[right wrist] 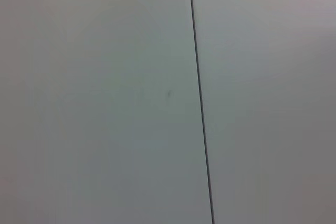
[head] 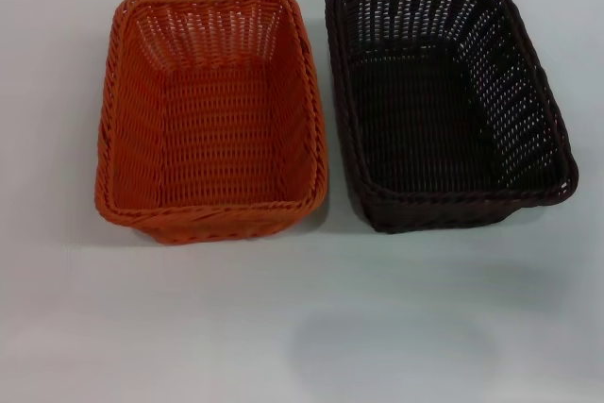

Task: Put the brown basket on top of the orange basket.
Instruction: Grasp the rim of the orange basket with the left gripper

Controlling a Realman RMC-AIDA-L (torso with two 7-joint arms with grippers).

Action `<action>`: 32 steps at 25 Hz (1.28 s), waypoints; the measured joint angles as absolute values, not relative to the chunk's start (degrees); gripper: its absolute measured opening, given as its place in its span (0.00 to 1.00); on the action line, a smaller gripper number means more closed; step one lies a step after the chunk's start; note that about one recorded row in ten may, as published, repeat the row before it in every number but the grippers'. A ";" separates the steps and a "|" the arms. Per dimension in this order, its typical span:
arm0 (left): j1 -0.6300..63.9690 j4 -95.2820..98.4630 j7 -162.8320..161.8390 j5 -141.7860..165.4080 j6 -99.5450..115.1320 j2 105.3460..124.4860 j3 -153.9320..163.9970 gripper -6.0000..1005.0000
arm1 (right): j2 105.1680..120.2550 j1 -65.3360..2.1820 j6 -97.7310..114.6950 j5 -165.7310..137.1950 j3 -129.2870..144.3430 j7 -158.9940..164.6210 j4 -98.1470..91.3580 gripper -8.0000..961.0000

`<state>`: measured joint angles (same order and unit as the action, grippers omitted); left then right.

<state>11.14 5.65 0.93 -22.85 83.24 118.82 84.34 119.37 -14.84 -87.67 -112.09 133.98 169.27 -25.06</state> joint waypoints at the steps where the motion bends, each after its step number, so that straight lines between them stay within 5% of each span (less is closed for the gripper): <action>1: 11.14 5.65 0.93 -22.85 83.24 118.82 84.34 0.83 | 119.37 -14.84 -87.67 -112.09 133.98 169.27 -25.06 0.87; 15: 10.32 17.40 1.63 -23.28 74.03 118.23 87.74 0.82 | 119.47 -13.79 -87.84 -112.24 136.03 169.28 -25.62 0.87; 23: 0.40 55.51 11.55 -23.07 31.59 117.70 87.30 0.81 | 119.47 -13.09 -88.35 -112.24 136.23 169.31 -25.91 0.87; 28: -2.17 77.57 7.20 -22.70 1.54 114.54 88.69 0.80 | 119.43 -13.10 -88.05 -112.23 136.21 169.36 -25.95 0.87; 32: -0.73 91.36 9.67 -22.64 -24.61 116.92 85.62 0.80 | 119.44 -13.35 -87.69 -112.08 136.22 169.37 -25.87 0.87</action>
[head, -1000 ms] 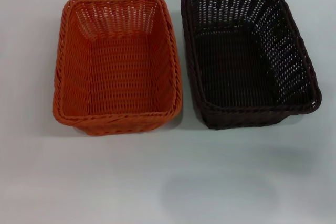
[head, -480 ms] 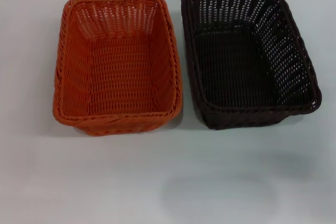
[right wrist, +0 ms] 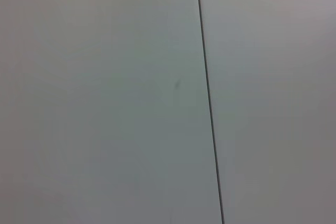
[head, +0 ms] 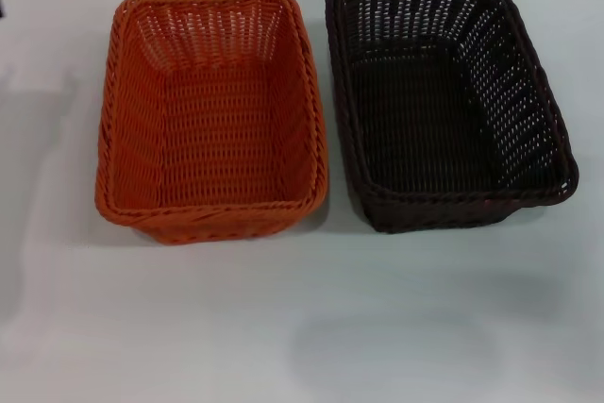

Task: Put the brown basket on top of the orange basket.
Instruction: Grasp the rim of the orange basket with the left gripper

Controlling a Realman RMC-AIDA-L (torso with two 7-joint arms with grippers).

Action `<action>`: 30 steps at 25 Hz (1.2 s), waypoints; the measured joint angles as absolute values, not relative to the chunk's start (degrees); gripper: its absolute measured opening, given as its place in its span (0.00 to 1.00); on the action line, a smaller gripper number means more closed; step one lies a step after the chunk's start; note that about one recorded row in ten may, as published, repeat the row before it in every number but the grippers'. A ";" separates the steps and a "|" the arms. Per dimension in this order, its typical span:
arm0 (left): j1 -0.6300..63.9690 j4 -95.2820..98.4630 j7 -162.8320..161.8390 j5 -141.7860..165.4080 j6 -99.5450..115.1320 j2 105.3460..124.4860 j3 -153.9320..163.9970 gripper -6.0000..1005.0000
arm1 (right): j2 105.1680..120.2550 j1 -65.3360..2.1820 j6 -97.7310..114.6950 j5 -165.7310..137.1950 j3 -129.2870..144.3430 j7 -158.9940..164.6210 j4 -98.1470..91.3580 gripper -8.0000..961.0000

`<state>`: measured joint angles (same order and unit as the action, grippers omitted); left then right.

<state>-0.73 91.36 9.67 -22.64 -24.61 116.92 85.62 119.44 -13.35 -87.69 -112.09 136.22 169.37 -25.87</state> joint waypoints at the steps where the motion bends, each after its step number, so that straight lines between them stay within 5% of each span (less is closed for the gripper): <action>1: -0.01 93.02 9.97 -22.65 -29.23 117.49 84.68 0.80 | 119.44 -13.43 -87.50 -112.06 136.22 169.37 -25.84 0.87; 6: 3.26 97.53 9.32 -23.39 -45.84 118.32 84.48 0.79 | 119.43 -13.53 -86.23 -111.89 136.22 169.37 -25.78 0.87; 30: 9.95 84.51 7.03 -24.62 -43.67 118.24 89.95 0.77 | 119.35 -13.85 -85.51 -111.79 135.97 169.36 -26.35 0.87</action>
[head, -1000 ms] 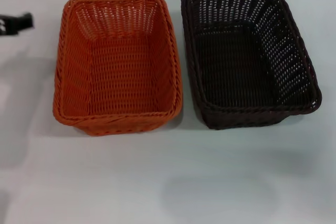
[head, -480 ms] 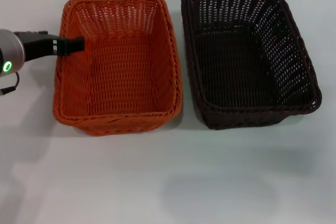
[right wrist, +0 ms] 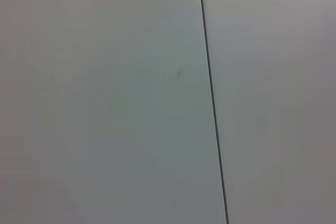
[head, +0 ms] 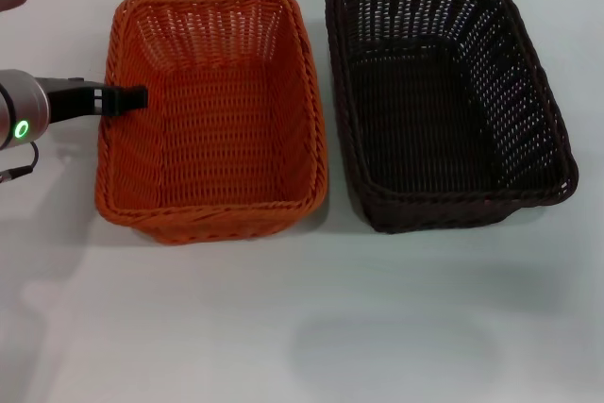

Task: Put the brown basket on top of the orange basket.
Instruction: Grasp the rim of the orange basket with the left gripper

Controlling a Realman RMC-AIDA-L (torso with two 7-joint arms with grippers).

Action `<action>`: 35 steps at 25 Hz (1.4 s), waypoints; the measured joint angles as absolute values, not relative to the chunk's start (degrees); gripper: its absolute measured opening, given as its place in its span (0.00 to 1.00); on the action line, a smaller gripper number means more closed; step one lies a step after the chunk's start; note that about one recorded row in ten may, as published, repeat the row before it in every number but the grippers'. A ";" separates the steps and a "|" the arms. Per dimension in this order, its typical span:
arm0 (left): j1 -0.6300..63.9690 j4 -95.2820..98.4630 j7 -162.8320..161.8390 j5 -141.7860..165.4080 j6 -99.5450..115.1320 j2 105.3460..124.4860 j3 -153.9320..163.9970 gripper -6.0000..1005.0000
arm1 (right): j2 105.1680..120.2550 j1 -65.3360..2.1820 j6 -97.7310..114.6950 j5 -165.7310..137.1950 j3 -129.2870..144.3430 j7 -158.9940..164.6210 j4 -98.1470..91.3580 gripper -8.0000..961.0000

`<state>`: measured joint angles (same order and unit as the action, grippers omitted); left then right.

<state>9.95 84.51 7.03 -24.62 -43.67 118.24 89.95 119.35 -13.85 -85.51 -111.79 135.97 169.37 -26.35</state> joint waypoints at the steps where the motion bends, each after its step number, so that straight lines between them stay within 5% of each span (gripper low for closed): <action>1: 10.72 82.63 7.02 -24.51 -43.20 118.25 89.67 0.77 | 119.35 -13.86 -85.51 -111.79 135.99 169.36 -26.39 0.87; 18: 10.85 82.38 6.77 -25.03 -43.98 118.11 91.74 0.75 | 119.36 -13.68 -86.03 -111.88 136.22 169.36 -26.36 0.86; 28: 12.36 85.27 25.47 -33.45 -49.67 118.01 86.34 0.29 | 119.44 -13.34 -86.32 -112.14 136.23 169.36 -26.64 0.86; 35: 16.50 84.12 50.73 -48.00 -60.09 117.99 72.40 0.24 | 119.44 -12.84 -86.52 -112.23 136.84 169.36 -27.16 0.86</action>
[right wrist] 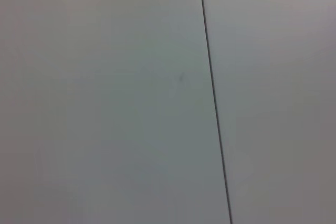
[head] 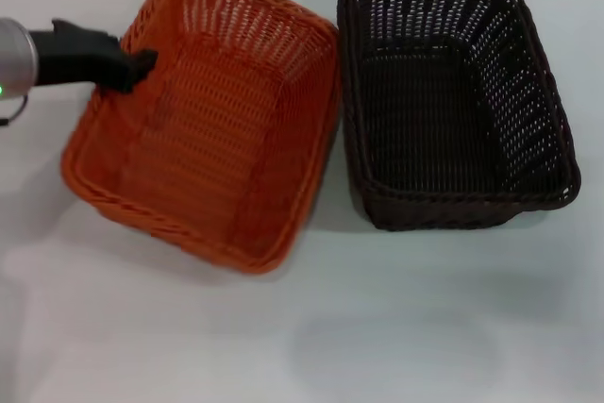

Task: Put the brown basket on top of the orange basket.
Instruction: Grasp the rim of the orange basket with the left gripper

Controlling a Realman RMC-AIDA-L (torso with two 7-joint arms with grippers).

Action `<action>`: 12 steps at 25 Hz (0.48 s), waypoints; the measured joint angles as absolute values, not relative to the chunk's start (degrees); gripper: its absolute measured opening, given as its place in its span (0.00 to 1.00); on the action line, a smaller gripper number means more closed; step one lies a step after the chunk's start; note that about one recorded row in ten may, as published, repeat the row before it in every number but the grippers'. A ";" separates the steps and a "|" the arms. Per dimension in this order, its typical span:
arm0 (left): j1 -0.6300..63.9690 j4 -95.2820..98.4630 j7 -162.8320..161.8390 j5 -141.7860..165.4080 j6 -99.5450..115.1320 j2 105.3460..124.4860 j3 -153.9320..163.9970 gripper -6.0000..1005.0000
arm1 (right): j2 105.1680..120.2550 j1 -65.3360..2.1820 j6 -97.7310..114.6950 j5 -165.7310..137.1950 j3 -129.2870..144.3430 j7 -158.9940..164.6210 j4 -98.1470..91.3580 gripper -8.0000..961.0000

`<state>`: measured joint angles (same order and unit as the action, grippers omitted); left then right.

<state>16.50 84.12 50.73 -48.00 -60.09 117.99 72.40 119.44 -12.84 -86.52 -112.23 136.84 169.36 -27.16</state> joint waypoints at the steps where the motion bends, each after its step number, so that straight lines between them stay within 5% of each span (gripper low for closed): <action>1: 16.50 84.12 50.73 -48.00 -60.09 117.99 72.40 0.24 | 119.44 -12.83 -86.61 -112.24 136.97 169.36 -27.17 0.86; 12: 34.74 58.61 84.74 -59.29 -88.11 113.16 44.88 0.20 | 119.45 -12.66 -86.95 -112.24 138.75 169.36 -28.00 0.86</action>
<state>34.74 58.61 84.75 -59.29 -88.11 113.16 44.88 119.45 -12.66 -86.95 -112.24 138.75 169.36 -28.00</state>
